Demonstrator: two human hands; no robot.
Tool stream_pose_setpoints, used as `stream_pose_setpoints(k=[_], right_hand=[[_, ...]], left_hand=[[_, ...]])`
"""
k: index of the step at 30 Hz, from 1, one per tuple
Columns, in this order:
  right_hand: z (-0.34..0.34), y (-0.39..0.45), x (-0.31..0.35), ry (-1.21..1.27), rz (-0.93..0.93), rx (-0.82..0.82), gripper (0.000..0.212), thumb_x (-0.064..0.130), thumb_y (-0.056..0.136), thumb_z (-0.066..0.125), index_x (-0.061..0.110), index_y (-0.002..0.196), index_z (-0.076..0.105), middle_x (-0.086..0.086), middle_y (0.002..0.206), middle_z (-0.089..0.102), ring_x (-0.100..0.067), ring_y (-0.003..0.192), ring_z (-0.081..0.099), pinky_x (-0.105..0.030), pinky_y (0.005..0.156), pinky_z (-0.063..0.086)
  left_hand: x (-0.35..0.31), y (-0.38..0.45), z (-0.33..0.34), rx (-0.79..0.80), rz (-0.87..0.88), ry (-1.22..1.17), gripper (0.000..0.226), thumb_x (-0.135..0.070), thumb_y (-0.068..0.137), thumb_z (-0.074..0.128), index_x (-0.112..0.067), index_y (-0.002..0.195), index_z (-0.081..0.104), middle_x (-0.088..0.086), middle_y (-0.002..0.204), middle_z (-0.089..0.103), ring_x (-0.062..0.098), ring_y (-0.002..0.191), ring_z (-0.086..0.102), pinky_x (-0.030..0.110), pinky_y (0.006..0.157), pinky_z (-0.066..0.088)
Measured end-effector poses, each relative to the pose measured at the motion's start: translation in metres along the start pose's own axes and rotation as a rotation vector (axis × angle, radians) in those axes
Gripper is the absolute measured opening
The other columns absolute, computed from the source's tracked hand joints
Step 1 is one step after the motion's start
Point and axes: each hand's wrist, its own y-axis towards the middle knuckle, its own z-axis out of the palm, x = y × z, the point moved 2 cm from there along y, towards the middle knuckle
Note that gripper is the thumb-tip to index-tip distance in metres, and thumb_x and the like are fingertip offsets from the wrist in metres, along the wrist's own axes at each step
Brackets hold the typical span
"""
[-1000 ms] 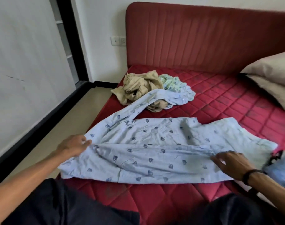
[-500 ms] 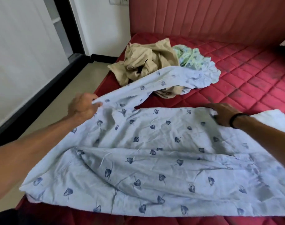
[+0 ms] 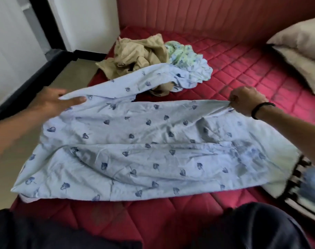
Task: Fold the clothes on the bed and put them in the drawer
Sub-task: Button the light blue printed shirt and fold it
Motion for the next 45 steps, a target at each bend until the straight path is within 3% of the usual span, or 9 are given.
stream_pose_setpoints(k=[9, 13, 20, 24, 27, 31, 36, 41, 45], right_hand=[[0.018, -0.18, -0.02, 0.077, -0.28, -0.165, 0.028, -0.002, 0.074, 0.072, 0.021, 0.076, 0.057, 0.0, 0.075, 0.062, -0.033, 0.062, 0.064, -0.04, 0.049, 0.052], [0.045, -0.212, -0.021, -0.039, -0.251, -0.03, 0.021, 0.005, 0.081, 0.063, 0.023, 0.084, 0.055, 0.001, 0.089, 0.06, -0.032, 0.068, 0.066, -0.04, 0.053, 0.052], [0.036, -0.202, 0.008, -0.168, -0.022, 0.439, 0.019, 0.019, 0.084, 0.057, 0.028, 0.099, 0.065, 0.007, 0.11, 0.068, -0.021, 0.101, 0.07, -0.03, 0.078, 0.055], [0.019, -0.166, 0.043, 0.002, 0.049, 0.516, 0.017, 0.016, 0.081, 0.055, 0.017, 0.087, 0.07, -0.001, 0.079, 0.073, -0.016, 0.062, 0.073, -0.032, 0.065, 0.061], [0.011, -0.117, 0.087, 0.291, -0.018, 0.367, 0.017, 0.023, 0.087, 0.061, 0.012, 0.08, 0.072, -0.004, 0.067, 0.074, -0.015, 0.056, 0.072, -0.039, 0.067, 0.063], [0.027, -0.034, 0.157, 0.463, 0.003, 0.296, 0.027, 0.022, 0.094, 0.063, 0.018, 0.121, 0.063, -0.009, 0.096, 0.076, -0.02, 0.063, 0.074, -0.035, 0.062, 0.062], [0.081, 0.056, 0.227, 0.292, -0.196, 0.254, 0.078, 0.015, 0.095, 0.062, 0.027, 0.162, 0.024, -0.031, 0.127, 0.063, -0.043, 0.101, 0.067, -0.032, 0.073, 0.043], [0.097, 0.102, 0.208, -0.036, -0.182, 0.273, 0.053, 0.054, 0.076, 0.067, 0.03, 0.123, 0.066, -0.016, 0.124, 0.068, -0.038, 0.111, 0.065, -0.04, 0.091, 0.054], [0.042, 0.074, 0.172, 0.289, -0.006, 0.022, 0.017, 0.013, 0.078, 0.071, 0.015, 0.094, 0.076, -0.021, 0.092, 0.075, -0.039, 0.089, 0.072, -0.038, 0.076, 0.055]], left_hand=[[0.044, -0.126, -0.056, 0.314, 0.087, 0.338, 0.027, -0.059, 0.062, 0.092, -0.04, 0.075, 0.077, -0.013, 0.066, 0.072, 0.015, 0.067, 0.068, 0.035, 0.063, 0.049], [0.071, -0.145, -0.049, 0.403, 0.094, 0.473, 0.054, -0.09, 0.05, 0.068, -0.043, 0.076, 0.074, -0.015, 0.068, 0.069, 0.005, 0.066, 0.064, 0.034, 0.066, 0.051], [0.068, -0.143, -0.042, 0.588, -0.035, 0.593, 0.035, -0.06, 0.062, 0.083, -0.029, 0.063, 0.067, -0.016, 0.055, 0.057, -0.001, 0.051, 0.049, 0.02, 0.055, 0.037], [0.044, -0.143, -0.028, 0.665, -0.197, 0.65, 0.058, -0.076, 0.061, 0.078, -0.024, 0.06, 0.051, -0.013, 0.054, 0.045, 0.004, 0.05, 0.041, 0.019, 0.052, 0.031], [0.04, -0.145, -0.008, 0.458, -0.268, 0.465, 0.076, -0.096, 0.05, 0.064, -0.022, 0.05, 0.043, -0.01, 0.049, 0.041, 0.006, 0.044, 0.039, 0.021, 0.049, 0.029], [0.066, -0.162, 0.011, 0.263, -0.269, 0.242, 0.068, -0.088, 0.052, 0.07, -0.022, 0.065, 0.067, -0.007, 0.051, 0.059, 0.006, 0.053, 0.06, 0.023, 0.052, 0.039], [0.091, -0.169, -0.009, 0.44, -0.279, 0.243, 0.072, -0.079, 0.055, 0.081, -0.035, 0.11, 0.067, -0.017, 0.1, 0.07, -0.001, 0.091, 0.064, 0.017, 0.072, 0.047], [0.08, -0.162, -0.009, 0.472, -0.186, 0.19, 0.036, -0.049, 0.067, 0.092, -0.027, 0.075, 0.064, -0.02, 0.062, 0.058, -0.001, 0.054, 0.05, 0.015, 0.052, 0.037], [0.069, -0.157, -0.004, 0.384, -0.135, 0.128, 0.033, -0.036, 0.068, 0.094, -0.021, 0.074, 0.065, -0.014, 0.06, 0.054, 0.002, 0.052, 0.046, 0.017, 0.052, 0.037]])
